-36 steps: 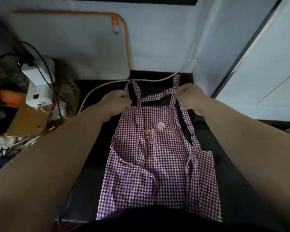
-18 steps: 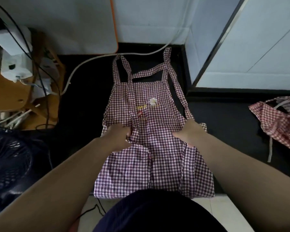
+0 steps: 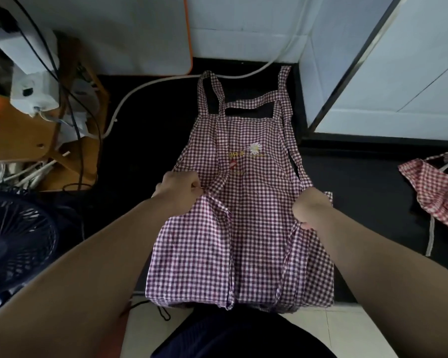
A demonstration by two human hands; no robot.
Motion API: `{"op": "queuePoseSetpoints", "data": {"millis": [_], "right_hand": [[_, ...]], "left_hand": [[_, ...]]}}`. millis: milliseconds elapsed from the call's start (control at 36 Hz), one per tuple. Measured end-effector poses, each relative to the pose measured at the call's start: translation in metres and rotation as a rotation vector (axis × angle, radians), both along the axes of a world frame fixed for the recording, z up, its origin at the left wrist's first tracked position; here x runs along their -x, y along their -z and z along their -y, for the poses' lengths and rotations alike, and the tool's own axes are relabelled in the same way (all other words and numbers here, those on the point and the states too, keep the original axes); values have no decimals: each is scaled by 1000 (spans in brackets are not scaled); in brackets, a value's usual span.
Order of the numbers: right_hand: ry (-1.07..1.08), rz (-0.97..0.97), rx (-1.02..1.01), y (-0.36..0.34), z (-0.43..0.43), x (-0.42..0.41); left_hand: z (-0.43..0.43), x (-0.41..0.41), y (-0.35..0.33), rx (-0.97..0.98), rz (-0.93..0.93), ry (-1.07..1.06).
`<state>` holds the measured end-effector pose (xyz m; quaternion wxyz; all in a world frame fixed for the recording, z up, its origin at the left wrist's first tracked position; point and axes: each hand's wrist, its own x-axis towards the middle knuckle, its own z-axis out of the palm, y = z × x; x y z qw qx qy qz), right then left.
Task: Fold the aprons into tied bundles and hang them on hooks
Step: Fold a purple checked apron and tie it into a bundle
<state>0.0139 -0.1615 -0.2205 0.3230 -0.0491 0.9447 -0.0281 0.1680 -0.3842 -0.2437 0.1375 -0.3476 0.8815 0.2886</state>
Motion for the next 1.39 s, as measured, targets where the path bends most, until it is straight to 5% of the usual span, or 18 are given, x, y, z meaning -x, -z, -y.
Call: {"op": "queuePoseSetpoints", "data": {"millis": [139,250,333,472,611,806,972,1083,1139,1222,1278,1389], "right_hand": [[-99,-238,343,-16,24,8],[-146,-479,725,-48,68,14],[-140,-480,928,-52,98,27],[-236,80,797,-30,105,25],[-181,-88,531,-10,70,3],[7,79,275,10,32,-19],[-152,48,405,7,44,-26],[-262,-249,654,-10,69,-39],[-483,-156,701,-16,85,-47],[-707,162,374,-19,94,-55],[-698,199,231,-16,90,-52],[-405,-2,369,-8,70,-38]], "left_hand": [[8,17,-16,163,-49,-40],[28,40,-39,180,-260,-160],[38,61,-57,185,-316,-253],[49,55,-36,34,-221,-132],[14,15,-4,82,-96,45],[-29,-19,8,-37,5,62],[-27,-25,6,-98,-6,88],[-21,-26,6,-128,-19,87],[-20,-26,6,-103,-26,101],[-20,-25,5,-110,-60,86],[-19,-26,3,-105,-54,65],[-19,-27,3,-4,-38,18]]}}
